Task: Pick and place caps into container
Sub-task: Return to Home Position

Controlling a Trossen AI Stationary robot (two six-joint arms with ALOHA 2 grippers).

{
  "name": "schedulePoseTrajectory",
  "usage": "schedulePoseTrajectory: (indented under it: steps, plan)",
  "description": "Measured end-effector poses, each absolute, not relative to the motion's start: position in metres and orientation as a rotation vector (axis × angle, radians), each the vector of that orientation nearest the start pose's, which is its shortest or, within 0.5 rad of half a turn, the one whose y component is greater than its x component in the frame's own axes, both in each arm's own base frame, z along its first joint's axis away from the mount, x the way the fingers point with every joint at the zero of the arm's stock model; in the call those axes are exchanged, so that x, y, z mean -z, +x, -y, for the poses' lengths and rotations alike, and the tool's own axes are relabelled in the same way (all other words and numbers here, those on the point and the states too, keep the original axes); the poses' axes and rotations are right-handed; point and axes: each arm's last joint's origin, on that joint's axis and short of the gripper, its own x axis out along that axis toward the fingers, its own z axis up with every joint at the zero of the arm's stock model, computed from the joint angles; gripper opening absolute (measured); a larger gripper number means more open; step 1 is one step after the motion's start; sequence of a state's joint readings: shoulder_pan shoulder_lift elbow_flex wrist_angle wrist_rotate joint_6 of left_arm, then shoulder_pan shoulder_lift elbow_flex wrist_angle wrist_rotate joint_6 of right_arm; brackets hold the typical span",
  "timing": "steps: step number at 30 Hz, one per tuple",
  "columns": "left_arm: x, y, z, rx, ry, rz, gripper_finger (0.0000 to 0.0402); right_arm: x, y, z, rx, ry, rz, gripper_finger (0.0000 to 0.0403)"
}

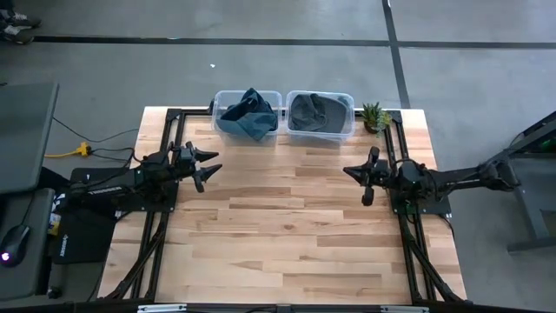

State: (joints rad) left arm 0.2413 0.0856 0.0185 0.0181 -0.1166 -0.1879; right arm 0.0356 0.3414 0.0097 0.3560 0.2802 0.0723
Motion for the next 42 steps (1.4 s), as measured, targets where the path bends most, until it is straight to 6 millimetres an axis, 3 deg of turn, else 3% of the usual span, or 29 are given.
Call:
schedulePoseTrajectory:
  steps: [13,42]
  plan:
    - [-0.164,0.098,-0.027,-0.358,-0.193,-0.019,0.0232,-0.157,0.108,-0.005,0.141,0.079,-0.106,0.0000]
    - [-0.164,0.098,-0.027,-0.333,-0.191,-0.027,0.0232,-0.158,0.108,-0.005,0.116,-0.129,-0.113,0.0001]
